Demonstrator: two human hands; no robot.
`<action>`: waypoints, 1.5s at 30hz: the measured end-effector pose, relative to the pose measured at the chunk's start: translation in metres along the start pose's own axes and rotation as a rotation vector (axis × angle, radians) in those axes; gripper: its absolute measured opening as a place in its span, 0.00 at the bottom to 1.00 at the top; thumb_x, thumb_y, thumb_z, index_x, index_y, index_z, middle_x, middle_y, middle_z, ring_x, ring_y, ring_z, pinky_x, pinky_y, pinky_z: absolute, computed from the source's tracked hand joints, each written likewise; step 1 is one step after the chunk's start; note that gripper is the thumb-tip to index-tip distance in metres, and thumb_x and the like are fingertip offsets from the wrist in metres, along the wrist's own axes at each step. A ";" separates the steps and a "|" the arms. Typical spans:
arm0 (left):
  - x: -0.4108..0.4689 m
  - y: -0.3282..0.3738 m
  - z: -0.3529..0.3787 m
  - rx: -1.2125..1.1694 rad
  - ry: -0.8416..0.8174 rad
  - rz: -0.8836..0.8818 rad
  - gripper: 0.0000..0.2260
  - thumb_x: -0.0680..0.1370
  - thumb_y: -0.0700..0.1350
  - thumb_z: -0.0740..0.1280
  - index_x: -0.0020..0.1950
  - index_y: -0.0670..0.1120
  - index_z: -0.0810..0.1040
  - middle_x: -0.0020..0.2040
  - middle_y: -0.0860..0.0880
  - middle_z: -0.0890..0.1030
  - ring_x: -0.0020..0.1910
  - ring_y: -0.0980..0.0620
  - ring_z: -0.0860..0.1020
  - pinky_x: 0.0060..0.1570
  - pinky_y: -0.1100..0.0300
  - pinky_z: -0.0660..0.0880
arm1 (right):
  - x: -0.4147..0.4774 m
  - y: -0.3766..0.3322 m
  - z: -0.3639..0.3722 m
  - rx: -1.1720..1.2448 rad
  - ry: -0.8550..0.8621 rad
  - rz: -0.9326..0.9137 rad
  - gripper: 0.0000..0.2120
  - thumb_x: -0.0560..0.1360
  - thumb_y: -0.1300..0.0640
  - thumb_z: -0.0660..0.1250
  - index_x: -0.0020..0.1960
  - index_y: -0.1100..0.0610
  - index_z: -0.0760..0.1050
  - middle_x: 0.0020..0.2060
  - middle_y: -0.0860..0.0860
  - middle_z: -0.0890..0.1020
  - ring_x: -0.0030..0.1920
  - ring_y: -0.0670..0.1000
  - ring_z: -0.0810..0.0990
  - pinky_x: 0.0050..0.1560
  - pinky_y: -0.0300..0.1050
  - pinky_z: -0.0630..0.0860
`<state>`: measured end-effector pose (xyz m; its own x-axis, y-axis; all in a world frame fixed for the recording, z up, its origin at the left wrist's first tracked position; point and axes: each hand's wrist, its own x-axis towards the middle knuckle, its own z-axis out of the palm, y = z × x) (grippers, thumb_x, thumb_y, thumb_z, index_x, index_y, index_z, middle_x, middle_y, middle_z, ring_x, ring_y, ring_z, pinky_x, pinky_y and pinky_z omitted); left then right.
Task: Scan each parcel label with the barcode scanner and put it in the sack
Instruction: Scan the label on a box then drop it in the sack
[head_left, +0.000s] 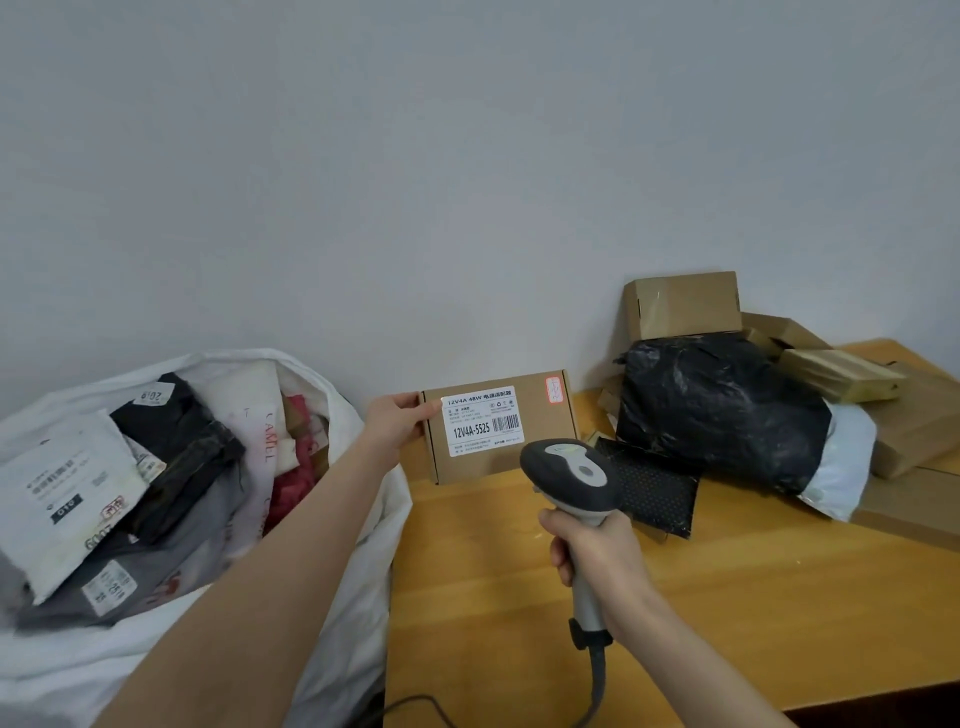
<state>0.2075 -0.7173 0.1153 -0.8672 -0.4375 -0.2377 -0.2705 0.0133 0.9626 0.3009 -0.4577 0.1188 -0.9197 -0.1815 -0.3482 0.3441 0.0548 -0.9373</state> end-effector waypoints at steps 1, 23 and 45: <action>-0.004 0.001 0.002 -0.003 0.005 0.006 0.13 0.76 0.36 0.69 0.59 0.34 0.77 0.47 0.45 0.83 0.44 0.49 0.82 0.47 0.58 0.78 | 0.000 -0.001 -0.003 0.003 -0.006 -0.007 0.10 0.73 0.63 0.69 0.34 0.63 0.75 0.24 0.55 0.76 0.22 0.49 0.71 0.28 0.42 0.70; -0.122 -0.020 -0.264 -0.565 0.650 0.007 0.06 0.80 0.40 0.64 0.55 0.40 0.75 0.47 0.45 0.82 0.43 0.49 0.81 0.44 0.54 0.81 | 0.010 -0.071 0.248 -0.033 -0.489 -0.331 0.11 0.70 0.60 0.76 0.50 0.56 0.79 0.41 0.51 0.83 0.45 0.51 0.81 0.44 0.45 0.78; -0.042 -0.070 -0.540 0.145 0.759 -0.277 0.36 0.77 0.61 0.63 0.76 0.40 0.58 0.72 0.40 0.67 0.69 0.39 0.68 0.62 0.52 0.68 | 0.062 -0.027 0.560 -0.928 -0.692 -0.510 0.23 0.69 0.49 0.73 0.62 0.49 0.74 0.61 0.51 0.78 0.64 0.56 0.72 0.60 0.52 0.73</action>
<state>0.4889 -1.1855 0.1284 -0.2563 -0.9306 -0.2614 -0.5294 -0.0911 0.8434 0.3404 -1.0203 0.1297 -0.5208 -0.8439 -0.1292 -0.5394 0.4425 -0.7164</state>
